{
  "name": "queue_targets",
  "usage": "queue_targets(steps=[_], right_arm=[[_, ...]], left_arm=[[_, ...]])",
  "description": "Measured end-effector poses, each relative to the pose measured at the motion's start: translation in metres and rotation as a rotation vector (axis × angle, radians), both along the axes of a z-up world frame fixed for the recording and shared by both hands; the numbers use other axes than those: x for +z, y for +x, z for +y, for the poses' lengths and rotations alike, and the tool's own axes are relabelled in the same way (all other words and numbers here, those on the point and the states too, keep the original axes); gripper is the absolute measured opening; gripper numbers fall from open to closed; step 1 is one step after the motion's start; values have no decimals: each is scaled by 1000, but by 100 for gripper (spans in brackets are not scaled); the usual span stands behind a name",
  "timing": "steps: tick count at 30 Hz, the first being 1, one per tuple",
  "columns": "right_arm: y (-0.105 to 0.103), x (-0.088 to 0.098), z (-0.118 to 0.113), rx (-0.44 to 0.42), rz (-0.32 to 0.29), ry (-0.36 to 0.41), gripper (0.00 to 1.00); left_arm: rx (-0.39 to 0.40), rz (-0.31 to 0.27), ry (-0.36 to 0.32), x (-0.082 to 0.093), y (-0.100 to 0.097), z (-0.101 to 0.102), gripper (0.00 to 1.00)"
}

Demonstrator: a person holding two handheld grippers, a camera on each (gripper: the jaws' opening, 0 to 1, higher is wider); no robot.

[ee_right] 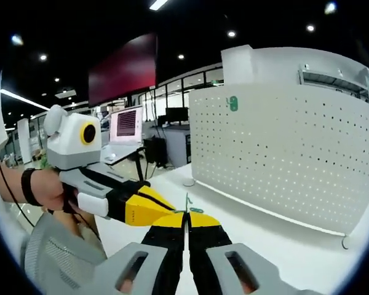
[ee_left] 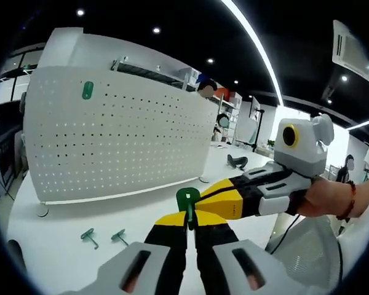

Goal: Insert the hook assembly into the mounting plate slot until the hook locks in place.

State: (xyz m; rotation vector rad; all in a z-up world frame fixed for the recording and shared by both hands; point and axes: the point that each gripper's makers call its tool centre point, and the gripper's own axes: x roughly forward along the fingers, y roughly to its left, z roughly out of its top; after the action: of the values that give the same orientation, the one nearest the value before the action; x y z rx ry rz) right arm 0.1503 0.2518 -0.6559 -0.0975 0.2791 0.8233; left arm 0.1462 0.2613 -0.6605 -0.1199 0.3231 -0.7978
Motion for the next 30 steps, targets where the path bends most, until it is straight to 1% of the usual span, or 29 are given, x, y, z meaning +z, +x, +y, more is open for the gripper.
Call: queue_targets(steps=[2,3,4,6,7,9,12,14,16,20,23,24,26,30], right_arm=[[0,0,0,3,0,7,0],[0,0,1,3,11,13,0],[0,0,1,5,9,11,0],[2,1,1,4,-14,0,3],[2,1,0,-1,-13,0,6],[3,4,1,3,-26,11,6],[3,6,0,-2,-15,20,8],[5,6,-2,-11,-29,11,9],[4,7,-2,-10,-23,21,9],[4,6,-4,-7,-25,14,10],[4,4,-6,-6,-25,15,13],[4,4,-7,-5,-25,15,15],[2,4,-5,4,-14,34,19],[2,6,-5,14,-20,32,20]], left_arm=[[3,-8,5,1,0,2,3],[6,-23,16,1,0,2,2],[19,-36,22,2,1,4,2],[18,-25,1,5,0,4,2],[20,-22,-3,5,0,5,2],[22,-30,7,6,0,6,2],[40,-28,0,7,2,9,2],[46,-24,-5,7,3,10,2],[58,-31,-1,7,6,12,2],[79,-36,-5,10,9,16,2],[95,-42,-1,12,12,18,2],[101,-36,-1,13,13,19,2],[131,-50,2,15,18,24,2],[159,-52,9,21,24,30,2]])
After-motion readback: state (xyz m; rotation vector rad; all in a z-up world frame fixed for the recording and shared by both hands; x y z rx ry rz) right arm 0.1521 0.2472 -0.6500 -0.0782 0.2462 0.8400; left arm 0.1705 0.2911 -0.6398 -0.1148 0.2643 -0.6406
